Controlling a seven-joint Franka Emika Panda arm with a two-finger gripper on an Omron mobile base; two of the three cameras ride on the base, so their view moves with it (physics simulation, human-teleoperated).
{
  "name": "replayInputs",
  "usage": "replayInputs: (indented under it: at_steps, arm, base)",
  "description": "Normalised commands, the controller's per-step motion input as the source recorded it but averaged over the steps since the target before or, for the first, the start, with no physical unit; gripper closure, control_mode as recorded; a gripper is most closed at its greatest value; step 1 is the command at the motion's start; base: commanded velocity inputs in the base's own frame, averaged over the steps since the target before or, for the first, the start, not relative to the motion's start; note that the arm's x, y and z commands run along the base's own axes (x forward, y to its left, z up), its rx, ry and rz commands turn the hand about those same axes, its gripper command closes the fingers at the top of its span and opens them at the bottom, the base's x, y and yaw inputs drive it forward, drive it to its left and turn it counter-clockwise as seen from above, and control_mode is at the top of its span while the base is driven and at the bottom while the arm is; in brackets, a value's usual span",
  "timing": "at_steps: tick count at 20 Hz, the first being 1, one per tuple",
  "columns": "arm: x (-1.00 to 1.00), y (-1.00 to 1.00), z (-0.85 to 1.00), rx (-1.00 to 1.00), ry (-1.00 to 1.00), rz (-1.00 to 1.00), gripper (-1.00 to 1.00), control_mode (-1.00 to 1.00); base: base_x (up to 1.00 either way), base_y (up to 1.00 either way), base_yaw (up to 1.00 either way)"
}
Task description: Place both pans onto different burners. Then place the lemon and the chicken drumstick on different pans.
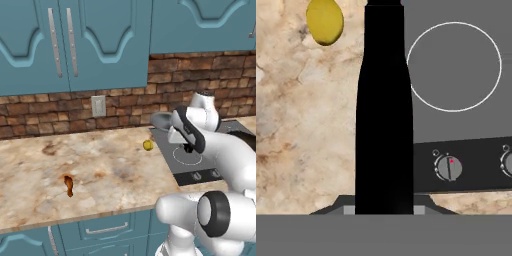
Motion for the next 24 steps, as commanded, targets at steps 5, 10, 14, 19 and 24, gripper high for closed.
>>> replayInputs:
  at_steps: [5, 10, 14, 19, 24]
  arm:
    - [-0.31, -0.06, 0.0, 0.0, 0.0, -0.26, 1.0, -1.0]
    - [-0.12, -0.13, 0.0, 0.0, 0.0, -0.21, 1.0, -1.0]
    - [-0.01, -0.03, 0.0, -0.02, 0.0, -0.15, 1.0, -1.0]
    - [0.1, 0.01, 0.0, 0.0, 0.05, -0.02, 1.0, -1.0]
    - [0.16, 0.01, -0.05, 0.0, 0.14, -0.04, 1.0, -1.0]
  base:
    - [0.0, 0.0, 0.0]
    - [0.0, 0.0, 0.0]
    - [0.0, 0.0, 0.0]
    - [0.0, 0.0, 0.0]
    - [0.0, 0.0, 0.0]
